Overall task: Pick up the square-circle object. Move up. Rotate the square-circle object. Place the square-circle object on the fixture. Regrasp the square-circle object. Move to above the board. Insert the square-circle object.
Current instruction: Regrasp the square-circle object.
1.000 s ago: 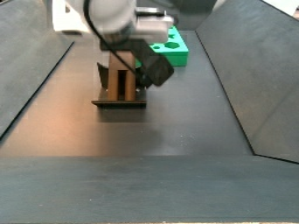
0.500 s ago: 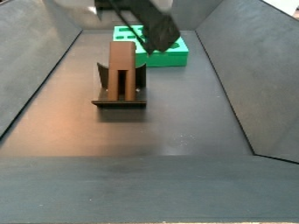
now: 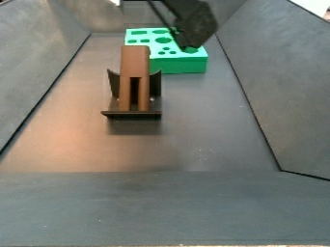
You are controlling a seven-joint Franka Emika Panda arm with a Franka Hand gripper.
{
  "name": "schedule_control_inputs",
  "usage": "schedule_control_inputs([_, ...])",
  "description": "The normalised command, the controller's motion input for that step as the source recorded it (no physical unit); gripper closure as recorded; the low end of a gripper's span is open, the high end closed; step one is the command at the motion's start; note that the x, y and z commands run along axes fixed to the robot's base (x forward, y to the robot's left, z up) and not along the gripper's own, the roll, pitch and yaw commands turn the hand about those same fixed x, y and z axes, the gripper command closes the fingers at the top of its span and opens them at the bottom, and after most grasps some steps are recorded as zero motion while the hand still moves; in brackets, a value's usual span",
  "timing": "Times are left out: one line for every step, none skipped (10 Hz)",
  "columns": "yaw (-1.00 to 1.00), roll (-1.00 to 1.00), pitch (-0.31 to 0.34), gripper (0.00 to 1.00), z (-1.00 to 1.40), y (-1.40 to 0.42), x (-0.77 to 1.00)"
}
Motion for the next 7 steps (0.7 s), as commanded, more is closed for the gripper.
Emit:
schedule_control_inputs([-0.03, 0.00, -0.068, 0.00, 0.01, 0.00, -1.00])
schedule_control_inputs([-0.02, 0.03, -0.079, 0.00, 0.01, 0.00, -1.00])
schedule_control_inputs([0.00, 0.06, -0.087, 0.00, 0.02, 0.00, -0.99])
schedule_control_inputs([0.01, 0.08, -0.094, 0.00, 0.02, 0.00, -0.79])
schedule_control_inputs([0.02, 0.10, -0.099, 0.00, 0.02, -0.01, -0.64])
schedule_control_inputs([0.03, 0.11, -0.101, 0.00, 0.02, -0.01, -0.45])
schedule_control_inputs([-1.00, 0.84, 0.000, 0.00, -1.00, -0.38, -0.27])
